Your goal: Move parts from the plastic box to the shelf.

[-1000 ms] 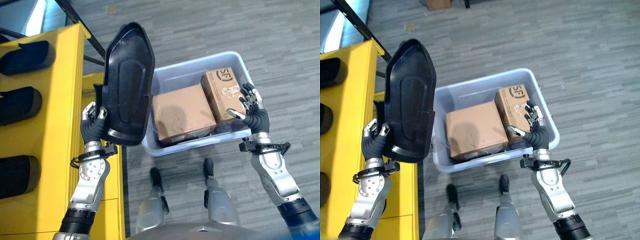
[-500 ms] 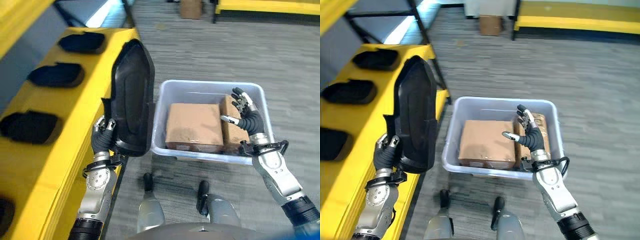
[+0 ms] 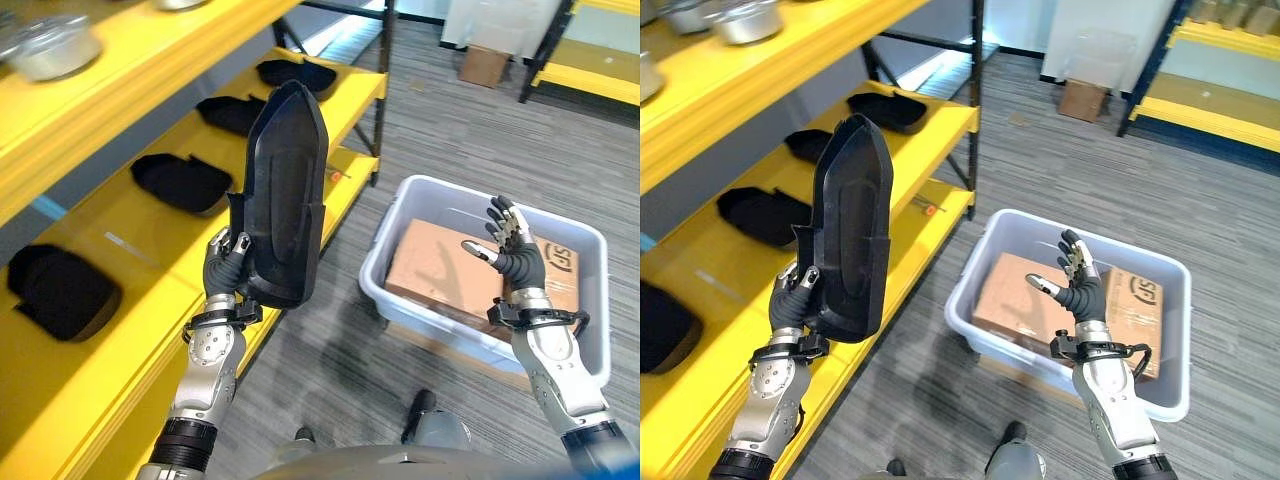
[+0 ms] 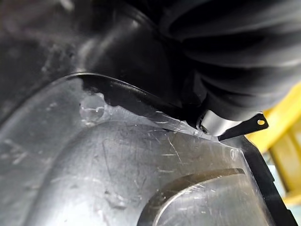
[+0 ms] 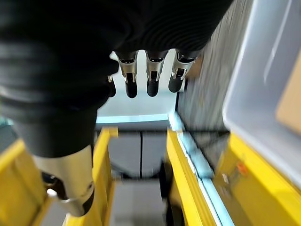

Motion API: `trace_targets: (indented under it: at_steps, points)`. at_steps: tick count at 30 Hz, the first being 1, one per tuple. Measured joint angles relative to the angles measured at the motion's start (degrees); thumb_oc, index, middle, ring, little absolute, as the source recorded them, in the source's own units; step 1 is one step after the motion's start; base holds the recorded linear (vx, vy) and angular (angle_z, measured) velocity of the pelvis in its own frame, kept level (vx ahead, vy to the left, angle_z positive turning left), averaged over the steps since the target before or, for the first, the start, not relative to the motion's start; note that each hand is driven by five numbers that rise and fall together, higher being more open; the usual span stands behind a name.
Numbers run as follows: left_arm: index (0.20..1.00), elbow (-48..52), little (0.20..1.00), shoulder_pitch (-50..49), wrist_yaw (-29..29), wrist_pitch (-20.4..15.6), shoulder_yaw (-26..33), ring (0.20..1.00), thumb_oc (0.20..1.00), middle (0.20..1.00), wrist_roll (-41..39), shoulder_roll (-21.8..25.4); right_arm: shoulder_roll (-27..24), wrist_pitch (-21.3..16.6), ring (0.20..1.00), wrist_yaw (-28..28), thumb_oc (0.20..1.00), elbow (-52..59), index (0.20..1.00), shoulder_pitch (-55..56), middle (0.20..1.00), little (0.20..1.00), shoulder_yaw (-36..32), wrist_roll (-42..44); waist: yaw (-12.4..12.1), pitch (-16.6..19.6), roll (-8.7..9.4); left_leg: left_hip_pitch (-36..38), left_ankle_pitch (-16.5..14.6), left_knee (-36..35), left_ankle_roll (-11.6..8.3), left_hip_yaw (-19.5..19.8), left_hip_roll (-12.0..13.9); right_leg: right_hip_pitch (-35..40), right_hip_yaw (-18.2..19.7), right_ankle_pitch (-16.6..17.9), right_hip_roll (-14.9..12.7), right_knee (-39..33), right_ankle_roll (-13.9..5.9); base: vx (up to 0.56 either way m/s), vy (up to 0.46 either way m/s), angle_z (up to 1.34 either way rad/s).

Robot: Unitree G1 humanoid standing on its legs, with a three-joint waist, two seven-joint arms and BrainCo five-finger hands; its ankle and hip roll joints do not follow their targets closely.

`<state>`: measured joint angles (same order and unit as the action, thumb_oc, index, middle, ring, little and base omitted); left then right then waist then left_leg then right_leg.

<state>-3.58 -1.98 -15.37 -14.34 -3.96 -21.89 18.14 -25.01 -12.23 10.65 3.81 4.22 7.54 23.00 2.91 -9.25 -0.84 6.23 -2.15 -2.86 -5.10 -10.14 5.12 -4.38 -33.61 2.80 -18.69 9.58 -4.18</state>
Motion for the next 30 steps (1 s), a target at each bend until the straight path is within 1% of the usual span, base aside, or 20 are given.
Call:
trace_targets:
  at_steps: [2,5,7,9,12,13,14,15,16,17,18,19,20,21,22,23,24,26,27,30]
  points:
    - [0.2,0.14,0.2,-1.46,-0.01,-0.01,1.02,0.2,0.2,0.2,0.02,1.76,0.53,1.01,1.0,-0.68,1.0,-1.15,1.0,-0.37,1.0,1.0,2.0,-0.1,-1.63,0.94,1.14,-0.8,0.6,-0.14,1.66,1.27,-2.2,0.81,0.42,2.03,-1.55,-2.35,-1.26,-0.01,0.215,0.45]
    - [0.2,0.15,0.2,-3.86,-0.02,0.05,2.45,0.2,0.2,0.2,0.03,3.11,1.65,1.57,1.0,-1.54,1.0,-1.76,1.0,-0.42,1.0,1.0,3.5,-0.19,-3.97,1.49,1.89,-1.39,0.62,0.2,2.97,2.5,-4.14,2.15,0.08,3.58,-2.82,-4.18,-2.57,0.0,0.234,0.28]
    - [0.2,0.15,0.2,-4.67,0.06,0.12,2.59,0.2,0.2,0.2,0.09,3.02,2.39,2.06,1.0,-1.58,1.0,-2.67,1.0,-0.45,1.0,1.0,4.52,-0.18,-4.45,1.62,2.37,-1.55,0.49,0.46,3.81,3.66,-5.27,3.27,-0.85,3.82,-4.01,-4.27,-3.09,0.02,0.249,0.39]
    - [0.2,0.16,0.2,-4.17,0.13,0.13,1.98,0.2,0.2,0.2,0.74,3.02,3.0,2.6,1.0,-1.75,1.0,-2.77,1.0,0.23,1.0,1.0,4.67,-0.18,-3.6,1.84,3.48,-3.57,-0.36,3.15,5.13,6.07,-7.14,4.64,-3.46,4.33,-5.98,-4.52,-4.11,0.03,0.27,0.55]
    - [0.2,0.15,0.2,-3.47,0.28,0.46,1.76,0.2,0.2,0.2,1.97,3.07,5.85,3.02,1.0,-1.76,1.0,-3.17,1.0,0.13,1.0,1.0,5.03,-0.12,-3.22,2.13,5.37,-5.48,-1.59,6.49,6.57,6.44,-9.57,4.98,-3.75,6.38,-8.65,-4.53,-5.14,0.0,0.22,0.35]
    - [0.2,-0.15,0.2,-2.69,0.39,0.55,1.38,0.2,0.2,0.2,3.01,3.0,6.08,3.13,1.0,-1.76,1.0,-3.14,1.0,0.06,1.0,1.0,5.85,-0.05,-1.53,2.01,5.35,-6.79,-1.95,8.5,7.49,7.87,-10.16,4.94,-1.39,8.17,-9.98,-2.54,-4.14,-0.12,0.202,0.79]
    - [0.2,-0.02,0.2,-1.91,0.81,0.76,0.18,0.2,0.2,0.2,3.84,3.37,5.36,3.5,1.0,-2.11,1.0,-3.13,1.0,0.42,1.0,1.0,7.24,-0.05,-0.04,1.87,4.36,-6.78,-1.19,8.5,8.55,9.02,-9.92,3.47,3.72,10.42,-10.02,-0.47,-2.22,-0.06,0.19,0.66]
    - [0.2,-0.45,0.2,-1.74,1.17,0.74,0.36,0.2,0.2,0.2,3.97,3.63,5.13,3.78,1.0,-3.84,1.0,-3.05,1.0,-0.1,1.0,1.0,8.81,0.02,0.07,0.56,2.45,-6.94,0.24,7.07,10.09,10.88,-8.16,-2.45,19.37,0.81,-1.48,8.02,-2.19,-0.07,0.235,0.55]
    - [0.2,-0.6,0.2,-1.67,1.24,0.83,0.36,0.2,0.2,0.2,3.98,3.68,4.98,3.82,1.0,-4.36,1.0,-2.89,1.0,0.41,1.0,1.0,9.1,0.1,0.72,0.24,1.87,-6.55,1.55,5.18,9.96,11.31,-7.13,-3.28,21.19,-2.01,2.67,9.75,-2.23,-0.02,0.109,0.2]
    - [0.2,-1.01,0.2,-1.66,1.24,1.05,0.57,0.2,0.2,0.2,3.98,3.31,3.94,3.93,1.0,-5.27,1.0,-3.37,1.0,0.15,1.0,1.0,8.81,0.75,0.95,-0.32,1.56,-5.55,3.28,2.58,10.24,12.57,-6.88,-5.52,24.12,-7.81,11.07,13.26,-0.35,-0.02,0.073,0.44]
    - [0.2,-1.09,0.2,-1.81,1.31,1.37,0.54,0.2,0.2,0.2,4.01,2.96,3.24,3.98,1.0,-5.44,1.0,-3.45,1.0,0.32,1.0,1.0,8.77,1.07,1.4,-0.48,1.37,-4.86,3.6,1.76,10.15,13.22,-6.79,-5.59,25.74,-9.07,14.56,13.81,0.52,-0.03,0.027,0.48]
    - [0.2,-1.09,0.2,-1.84,1.35,1.49,0.51,0.2,0.2,0.2,4.25,2.84,2.33,4.0,1.0,-5.57,1.0,-3.41,1.0,0.28,1.0,1.0,8.75,1.18,1.94,-0.46,1.45,-4.12,4.06,0.92,10.1,14.27,-7.41,-5.28,26.84,-9.42,17.49,13.44,1.1,-0.06,-0.043,0.88]
    - [0.2,-1.08,0.2,-1.81,1.36,1.48,0.61,0.2,0.2,0.2,4.54,2.85,1.26,3.97,1.0,-5.99,1.0,-3.17,1.0,0.03,1.0,1.0,8.67,1.34,2.58,-0.04,2.26,-3.74,4.75,0.24,9.54,16.53,-8.75,-4.16,32.98,-9.42,22.86,9.68,1.5,-0.11,-0.111,0.8]
    - [0.2,-1.06,0.2,-2.51,1.29,1.49,0.78,0.2,0.2,0.2,4.53,2.54,1.12,3.97,1.0,-6.28,1.0,-3.16,1.0,-0.32,1.0,1.0,8.68,1.62,1.95,0.24,2.82,-3.49,5.28,-0.46,9.25,16.84,-10.06,-1.31,33.48,-7.76,22.69,2.4,5.74,-0.1,-0.11,0.58]
    - [0.2,-0.74,0.2,-3.36,1.3,1.56,0.82,0.2,0.2,0.2,4.54,2.45,1.13,3.97,1.0,-6.38,1.0,-3.08,1.0,-0.62,1.0,1.0,8.72,1.64,1.23,0.0,1.88,-3.65,5.45,-0.61,8.9,16.82,-9.72,0.0,32.78,-5.72,22.81,-0.85,6.94,-0.08,-0.088,0.14]
    - [0.2,-0.58,0.2,-4.03,1.56,1.55,1.3,0.2,0.2,0.2,4.68,2.13,1.14,3.99,1.0,-6.43,1.0,-3.19,1.0,-0.7,1.0,1.0,8.78,1.63,0.93,0.17,1.36,-3.89,5.4,-1.11,8.24,16.8,-9.45,0.9,32.68,-4.38,23.2,-3.77,6.89,-0.04,-0.042,0.04]
    - [0.2,-0.55,0.2,-4.24,1.58,1.56,1.85,0.2,0.2,0.2,4.77,1.78,1.16,4.03,1.0,-6.46,1.0,-3.37,1.0,-1.03,1.0,1.0,8.96,1.63,0.49,0.28,1.16,-4.42,5.48,-1.03,8.13,16.78,-9.14,1.24,32.65,-3.22,23.46,-5.45,7.0,-0.03,-0.059,0.03]
    - [0.2,-0.54,0.2,-4.22,1.27,1.56,2.75,0.2,0.2,0.2,4.51,1.76,1.15,4.03,1.0,-6.52,1.0,-3.31,1.0,-2.42,1.0,1.0,8.82,1.6,-0.54,0.31,1.33,-5.24,5.76,-1.13,7.79,16.69,-8.73,1.46,32.56,-2.19,23.78,-7.91,6.48,0.0,-0.058,0.03]
    - [0.2,-0.33,0.2,-5.55,1.35,1.56,3.59,0.2,0.2,0.2,4.51,1.47,0.97,3.95,1.0,-6.5,1.0,-3.23,1.0,-2.52,1.0,1.0,8.07,1.53,-0.7,0.42,1.18,-5.07,5.85,-2.18,7.39,16.71,-8.44,2.92,32.22,-1.24,23.94,-10.47,6.78,-0.02,-0.057,0.09]
    - [0.2,0.31,0.2,-7.59,1.76,1.47,4.13,0.2,0.2,0.2,4.52,1.44,0.8,3.93,1.0,-6.65,1.0,-3.3,1.0,-2.03,1.0,1.0,8.41,1.58,-0.91,0.58,0.84,-5.42,5.88,-2.35,7.35,17.04,-8.45,3.04,31.81,-0.81,23.93,-11.28,6.87,-0.09,-0.039,0.08]
